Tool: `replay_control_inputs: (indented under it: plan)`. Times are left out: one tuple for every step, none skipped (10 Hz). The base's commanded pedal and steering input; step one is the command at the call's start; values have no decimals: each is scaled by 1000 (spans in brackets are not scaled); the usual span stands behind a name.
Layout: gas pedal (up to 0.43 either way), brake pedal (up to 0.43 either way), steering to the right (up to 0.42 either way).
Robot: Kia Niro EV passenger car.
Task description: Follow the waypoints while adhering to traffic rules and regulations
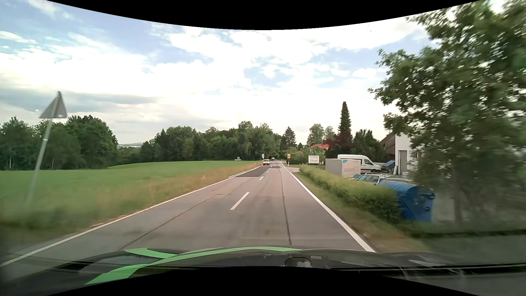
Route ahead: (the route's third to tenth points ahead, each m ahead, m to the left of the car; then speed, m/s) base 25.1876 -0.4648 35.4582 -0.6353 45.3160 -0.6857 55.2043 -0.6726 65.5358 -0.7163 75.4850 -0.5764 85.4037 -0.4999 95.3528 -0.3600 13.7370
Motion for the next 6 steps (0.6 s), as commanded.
replay_control_inputs:
  plan:
    - [130,0,1]
    - [130,0,2]
    - [130,0,2]
    - [130,0,2]
    - [118,0,1]
    - [118,0,1]
